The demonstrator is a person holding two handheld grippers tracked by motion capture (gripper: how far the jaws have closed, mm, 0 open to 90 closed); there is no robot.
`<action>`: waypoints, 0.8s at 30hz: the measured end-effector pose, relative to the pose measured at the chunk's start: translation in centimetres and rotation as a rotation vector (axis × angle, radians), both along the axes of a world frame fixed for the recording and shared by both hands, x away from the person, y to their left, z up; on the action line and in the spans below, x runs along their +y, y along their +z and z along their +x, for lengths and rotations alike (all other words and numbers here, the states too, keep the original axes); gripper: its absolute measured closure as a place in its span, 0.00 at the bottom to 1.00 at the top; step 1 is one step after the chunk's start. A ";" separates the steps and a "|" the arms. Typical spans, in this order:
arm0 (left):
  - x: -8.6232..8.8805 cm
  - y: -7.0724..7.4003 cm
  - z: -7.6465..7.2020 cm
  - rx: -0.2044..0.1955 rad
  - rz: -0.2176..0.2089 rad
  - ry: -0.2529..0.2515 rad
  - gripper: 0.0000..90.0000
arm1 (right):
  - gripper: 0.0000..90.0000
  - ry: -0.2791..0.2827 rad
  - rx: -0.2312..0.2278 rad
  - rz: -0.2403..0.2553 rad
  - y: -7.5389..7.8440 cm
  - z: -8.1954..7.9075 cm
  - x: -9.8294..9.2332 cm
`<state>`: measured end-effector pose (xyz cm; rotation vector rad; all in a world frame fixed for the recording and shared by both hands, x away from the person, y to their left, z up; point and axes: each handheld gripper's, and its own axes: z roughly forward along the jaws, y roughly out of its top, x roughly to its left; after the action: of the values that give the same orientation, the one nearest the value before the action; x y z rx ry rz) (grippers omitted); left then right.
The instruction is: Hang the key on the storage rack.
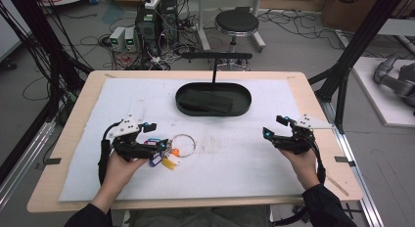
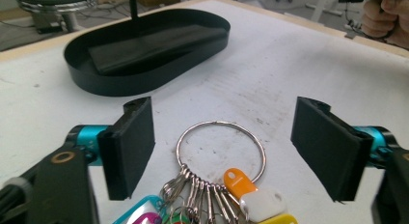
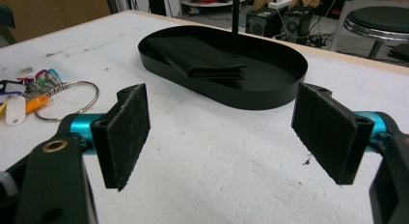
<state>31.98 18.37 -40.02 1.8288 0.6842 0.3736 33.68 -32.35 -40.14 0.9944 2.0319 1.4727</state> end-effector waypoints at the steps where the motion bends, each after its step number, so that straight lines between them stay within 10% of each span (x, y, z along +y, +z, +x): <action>1: -0.2 0.0 0.3 0.002 0.006 -0.003 0.28 | 0.24 -0.002 -0.002 0.004 0.0 0.0 -0.1; 24: -3.7 -1.5 5.6 0.089 0.133 -0.011 0.44 | 0.29 0.008 -0.005 -0.004 0.0 0.1 0.1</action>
<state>37.55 14.66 -41.49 1.9840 0.7249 0.3384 33.77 -32.20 -40.18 0.9816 2.0366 1.4736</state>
